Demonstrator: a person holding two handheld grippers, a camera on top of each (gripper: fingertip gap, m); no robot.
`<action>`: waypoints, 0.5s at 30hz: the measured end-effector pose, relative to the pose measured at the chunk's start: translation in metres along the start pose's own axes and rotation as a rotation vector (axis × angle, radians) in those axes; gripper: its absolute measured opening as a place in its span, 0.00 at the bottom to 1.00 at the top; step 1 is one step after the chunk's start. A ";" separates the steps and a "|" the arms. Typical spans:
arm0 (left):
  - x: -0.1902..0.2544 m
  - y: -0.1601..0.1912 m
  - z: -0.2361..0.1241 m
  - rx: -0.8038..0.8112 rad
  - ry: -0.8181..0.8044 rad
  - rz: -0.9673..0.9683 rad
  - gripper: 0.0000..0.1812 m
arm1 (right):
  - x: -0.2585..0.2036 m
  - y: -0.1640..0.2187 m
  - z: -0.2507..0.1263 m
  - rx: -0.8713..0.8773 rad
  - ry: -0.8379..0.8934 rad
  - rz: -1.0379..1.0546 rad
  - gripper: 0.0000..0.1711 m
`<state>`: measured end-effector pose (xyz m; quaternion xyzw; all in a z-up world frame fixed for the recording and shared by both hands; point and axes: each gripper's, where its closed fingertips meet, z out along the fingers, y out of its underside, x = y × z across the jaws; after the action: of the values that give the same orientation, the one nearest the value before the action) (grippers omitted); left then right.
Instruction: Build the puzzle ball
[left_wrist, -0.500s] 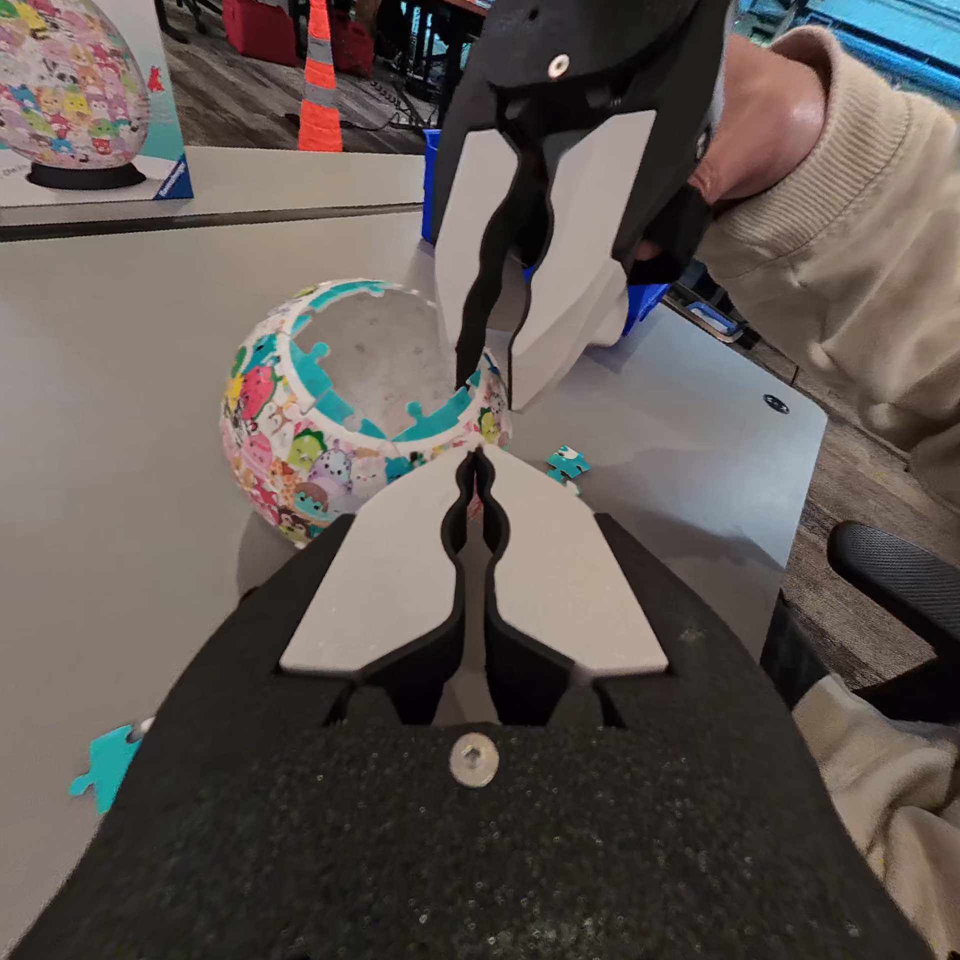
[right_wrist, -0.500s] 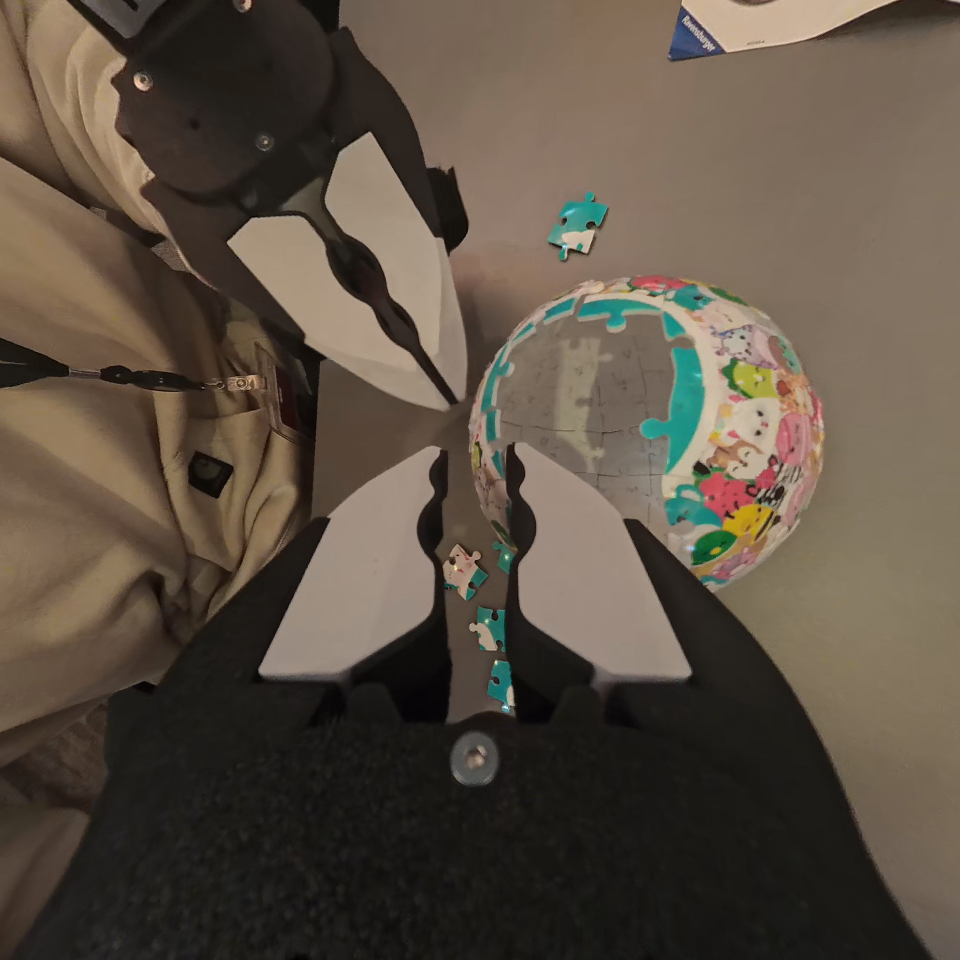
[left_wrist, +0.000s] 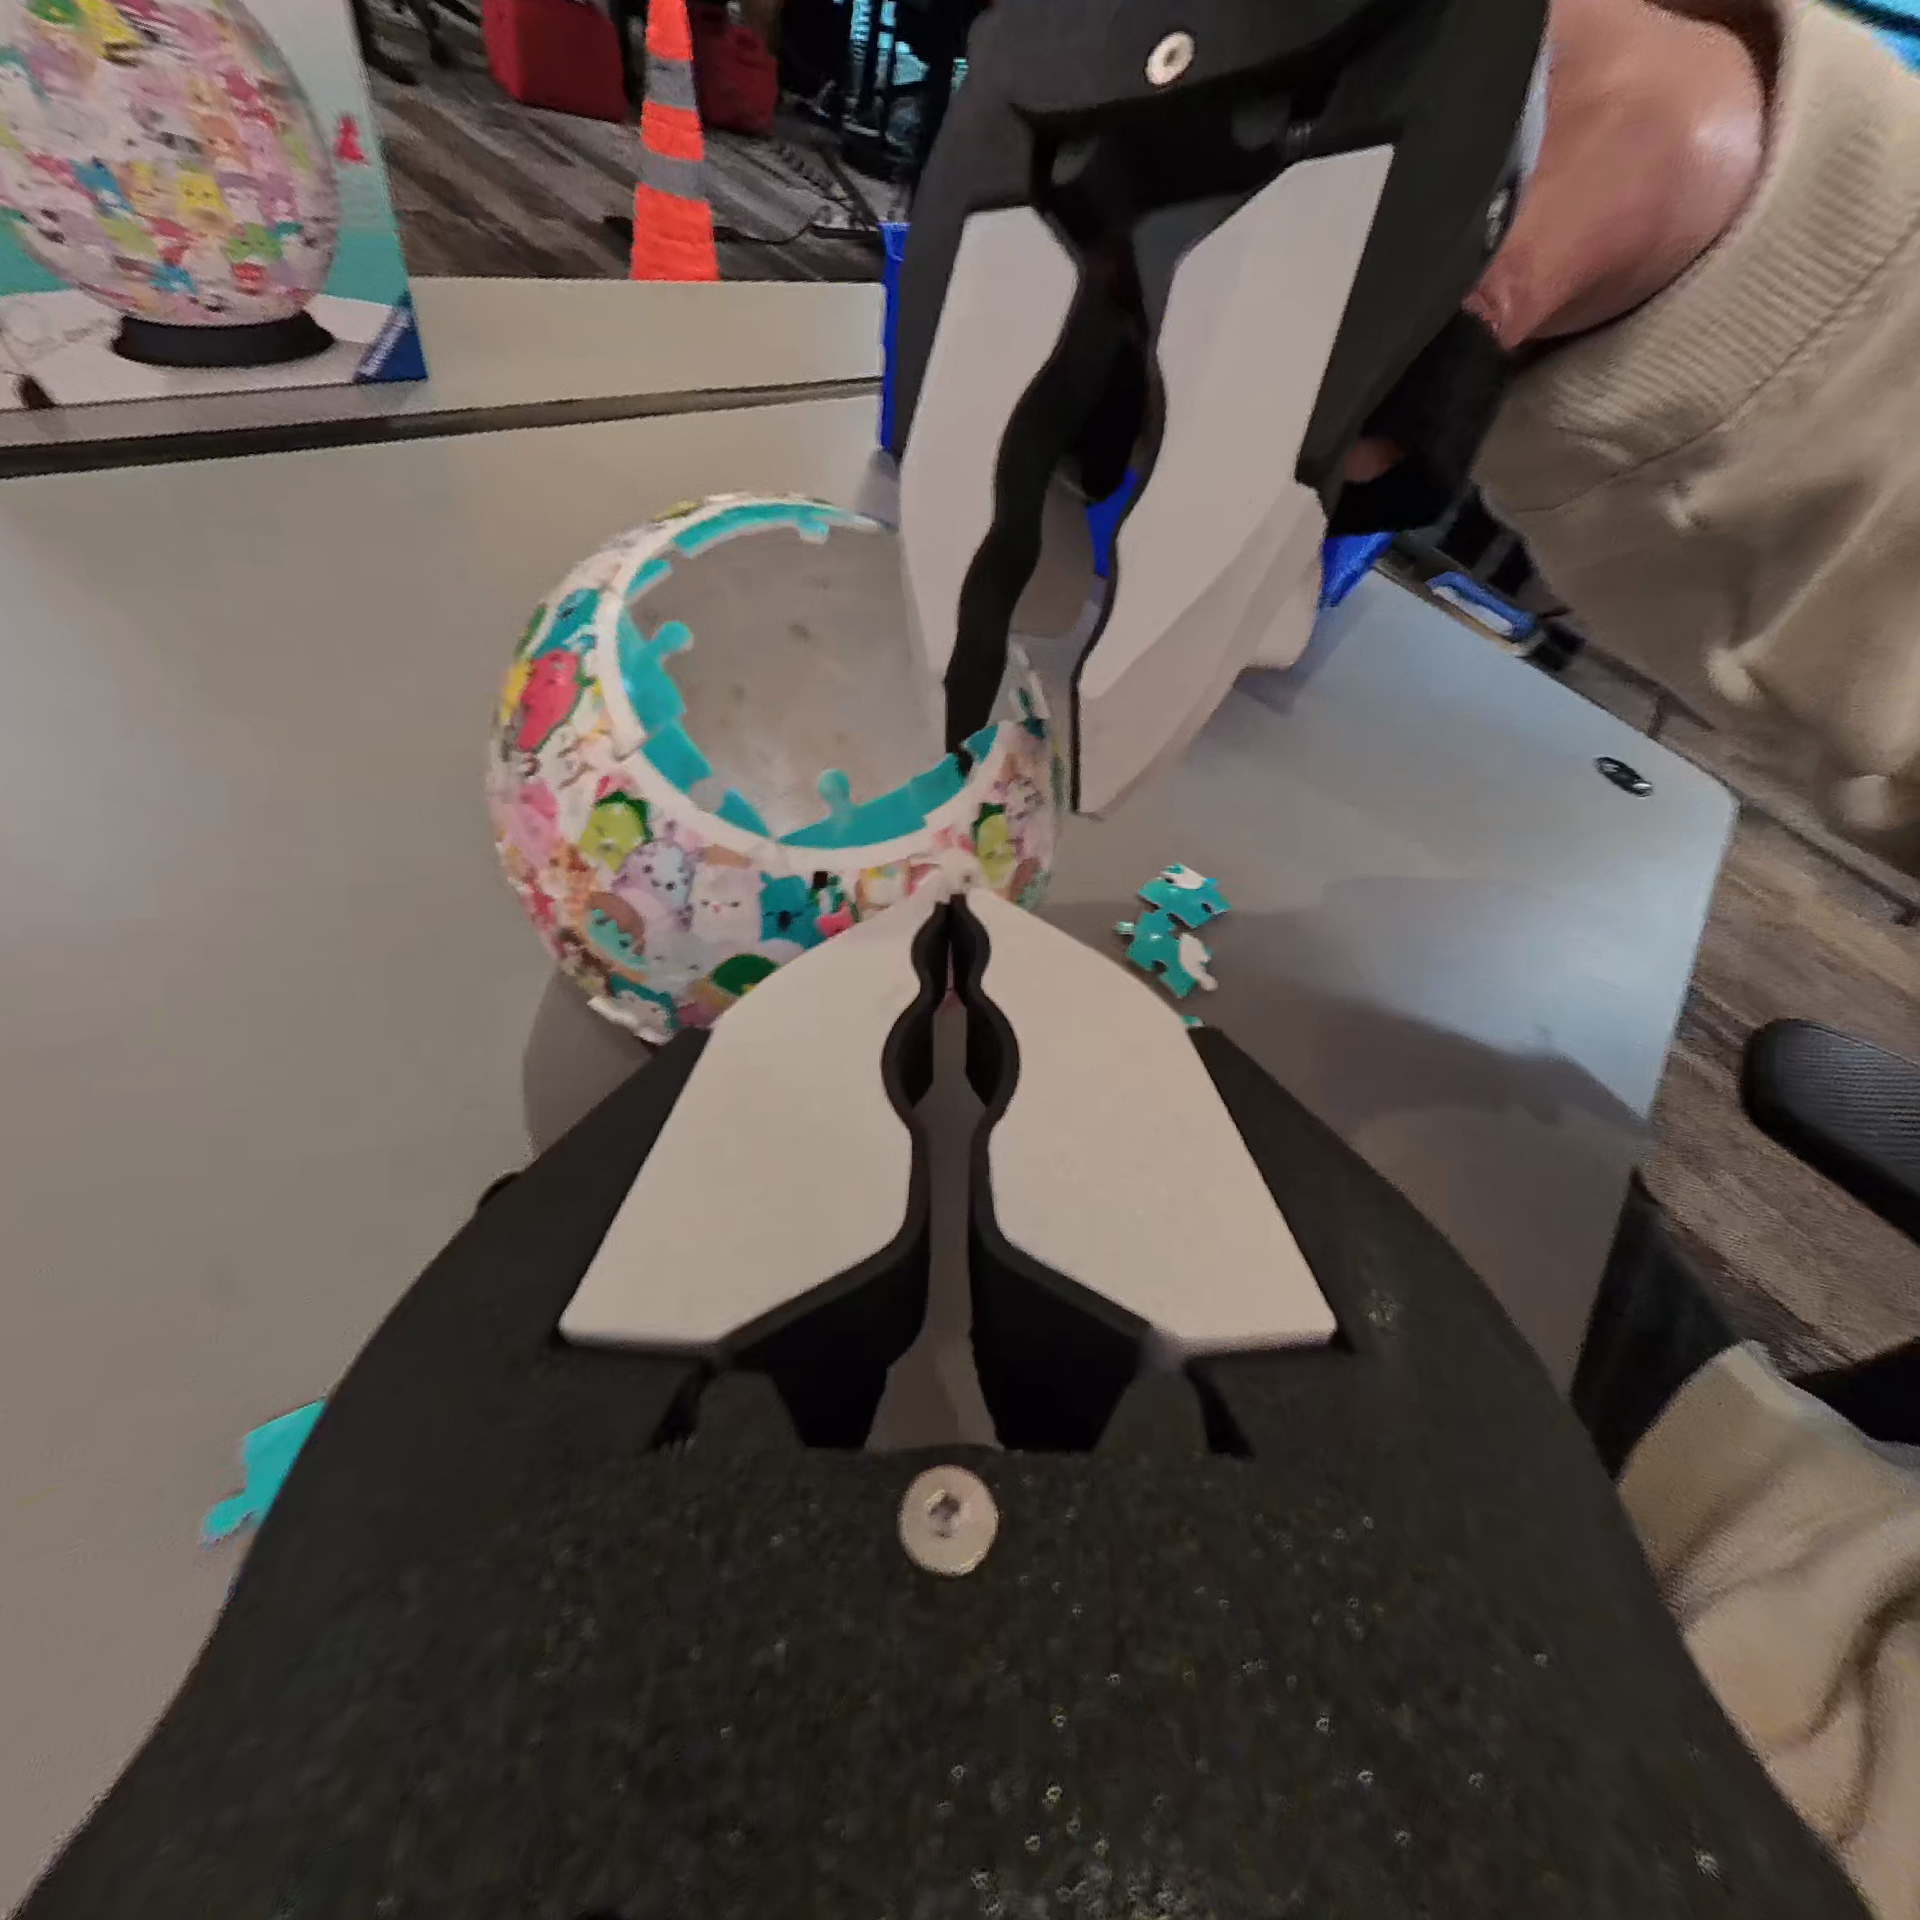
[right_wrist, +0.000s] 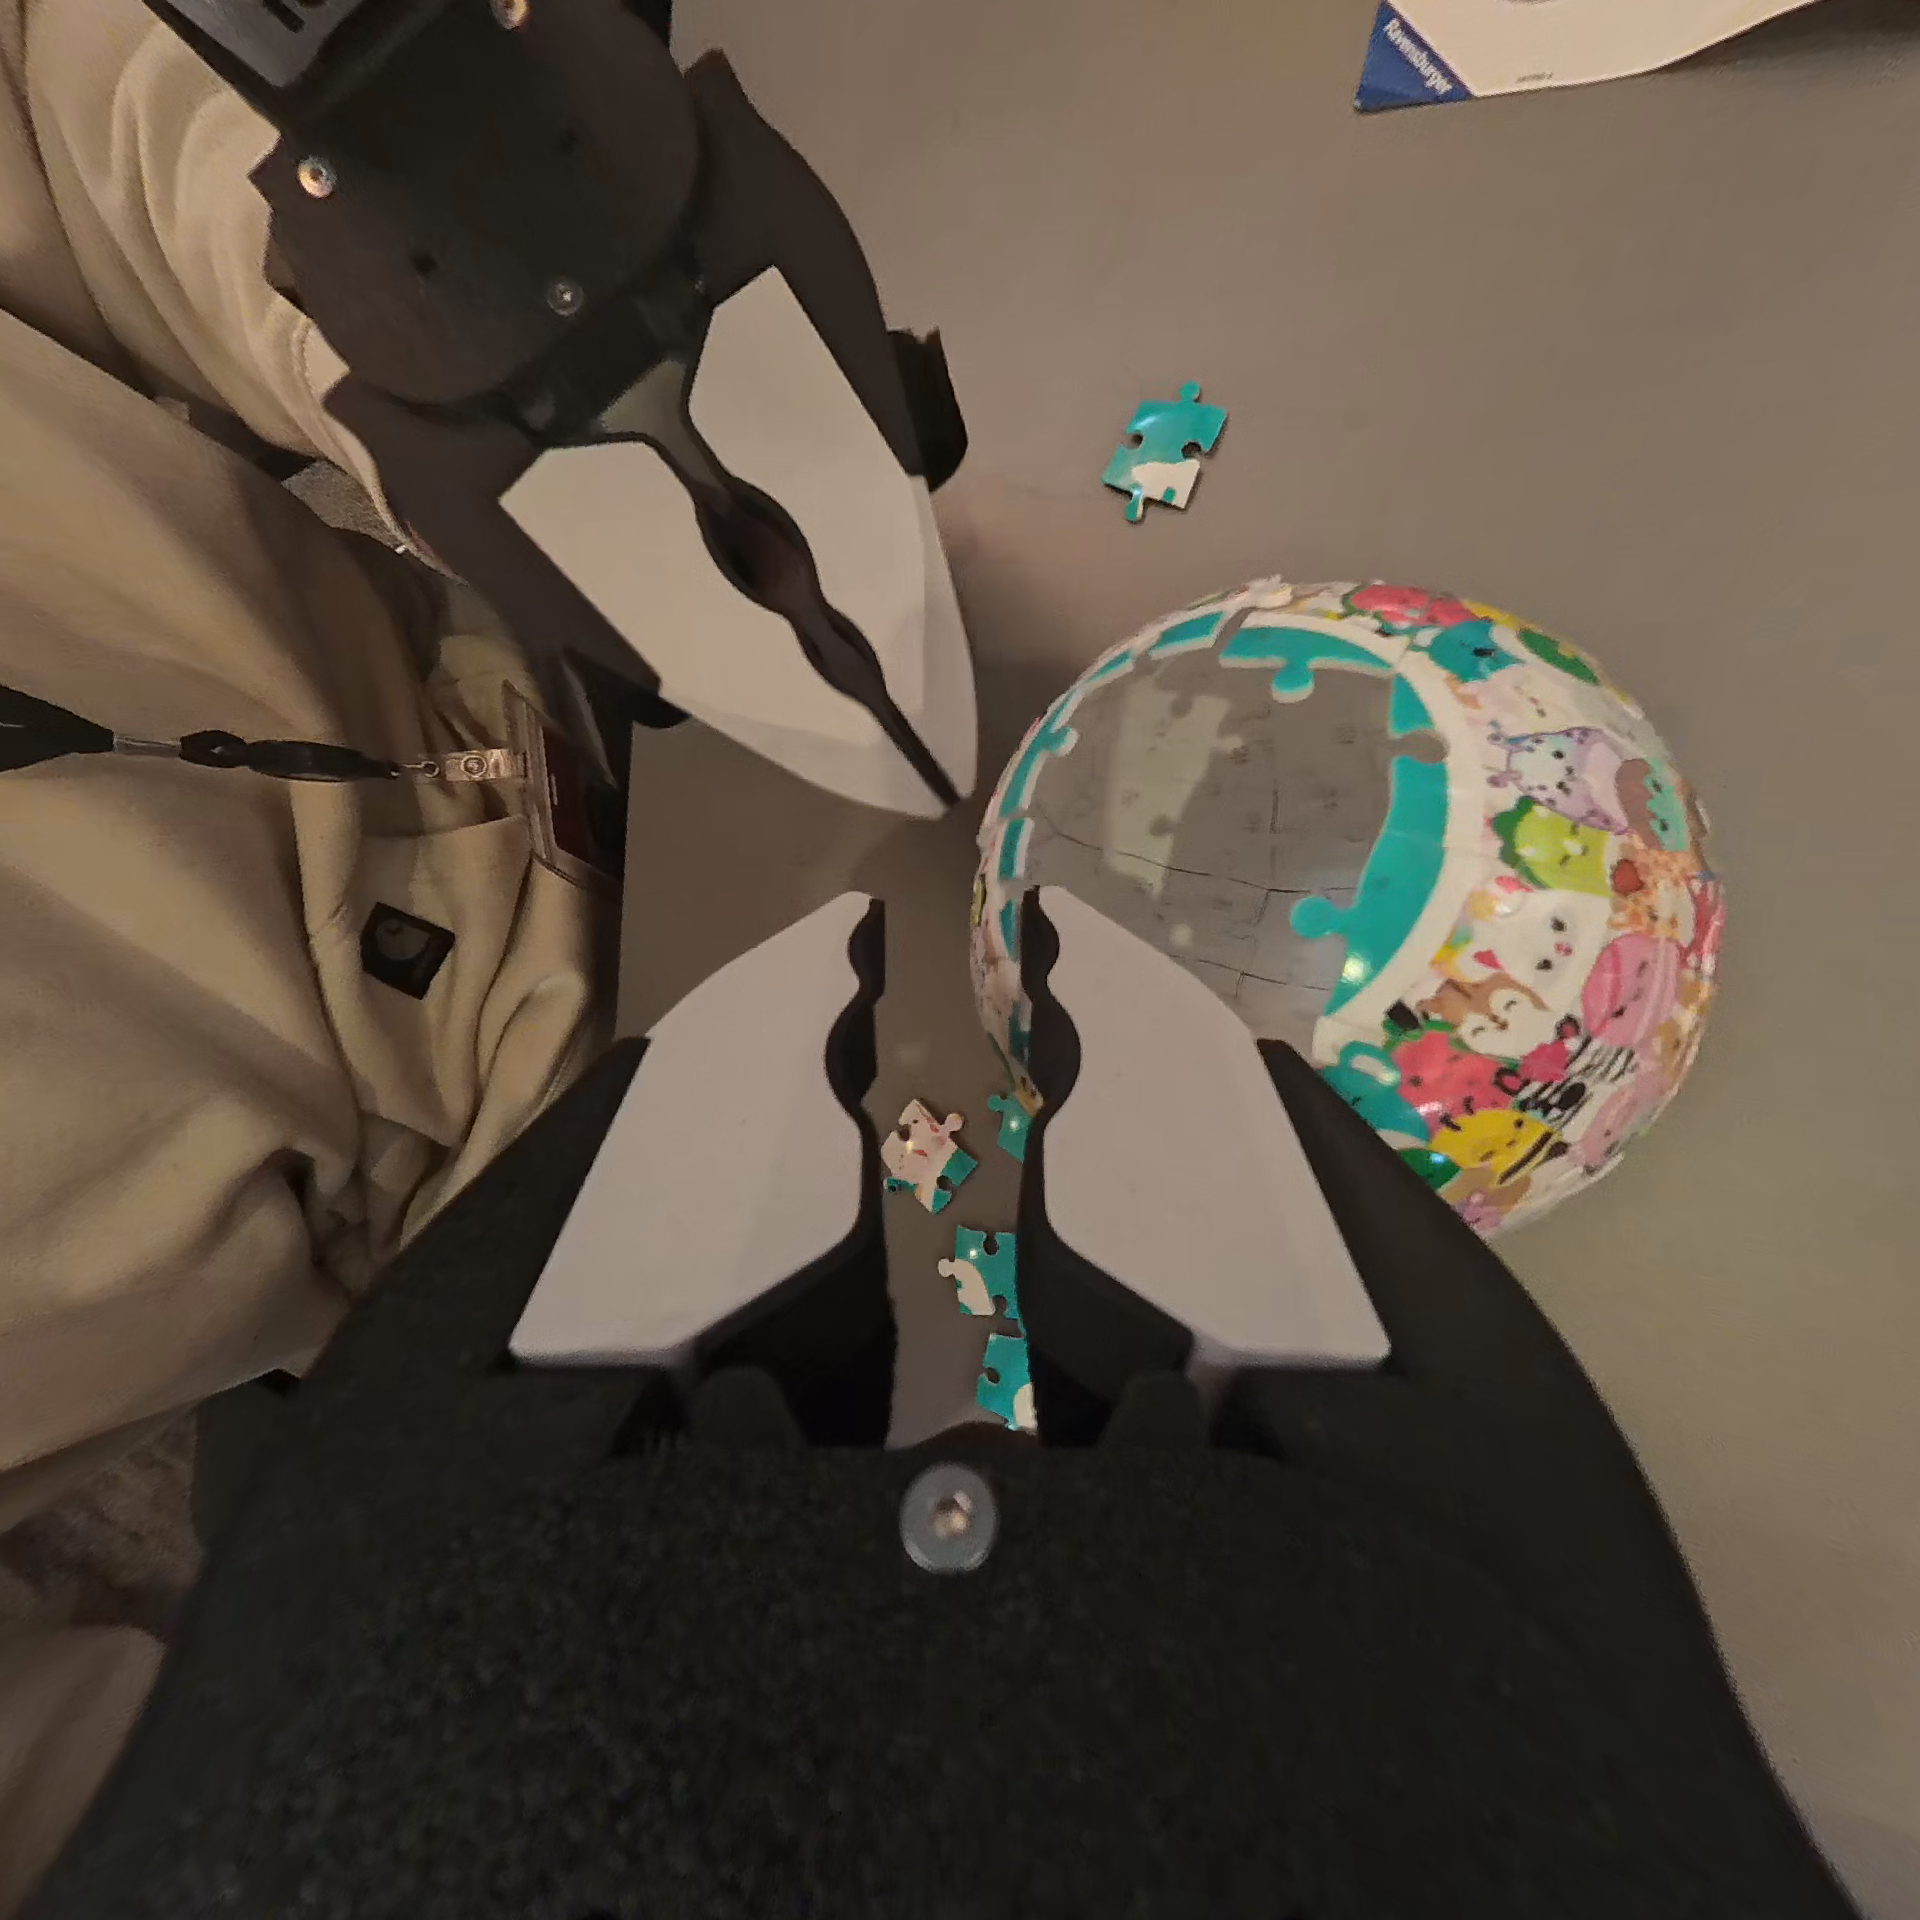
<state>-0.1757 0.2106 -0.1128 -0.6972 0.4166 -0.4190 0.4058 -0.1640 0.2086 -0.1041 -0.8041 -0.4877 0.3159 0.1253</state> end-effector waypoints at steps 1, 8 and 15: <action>-0.004 0.001 0.000 0.000 -0.020 0.005 0.00 | 0.000 0.000 0.000 0.001 0.003 -0.002 0.15; -0.009 0.006 -0.001 -0.016 -0.019 -0.003 0.00 | -0.001 0.000 0.005 -0.004 0.022 0.006 0.16; -0.015 0.013 0.005 -0.040 0.009 -0.065 0.00 | -0.003 0.002 0.012 0.018 0.070 0.021 0.20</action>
<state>-0.1795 0.2215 -0.1303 -0.7164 0.4040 -0.4267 0.3761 -0.1708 0.2042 -0.1131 -0.8184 -0.4719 0.2934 0.1461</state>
